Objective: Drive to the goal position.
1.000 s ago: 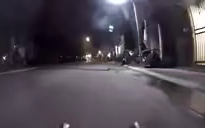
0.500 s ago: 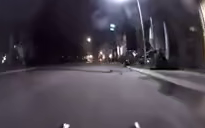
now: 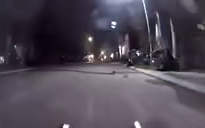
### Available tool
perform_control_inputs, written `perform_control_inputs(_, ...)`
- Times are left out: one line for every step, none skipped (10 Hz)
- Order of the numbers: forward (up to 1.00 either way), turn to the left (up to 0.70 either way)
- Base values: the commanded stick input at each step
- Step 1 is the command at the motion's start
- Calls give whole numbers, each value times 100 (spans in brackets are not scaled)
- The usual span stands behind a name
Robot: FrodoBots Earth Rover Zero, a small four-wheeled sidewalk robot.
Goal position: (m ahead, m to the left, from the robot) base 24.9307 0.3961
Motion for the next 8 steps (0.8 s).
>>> perform_control_inputs(100,-7)
perform_control_inputs(100,0)
perform_control_inputs(100,0)
perform_control_inputs(100,0)
perform_control_inputs(100,0)
perform_control_inputs(100,0)
perform_control_inputs(100,0)
perform_control_inputs(100,0)
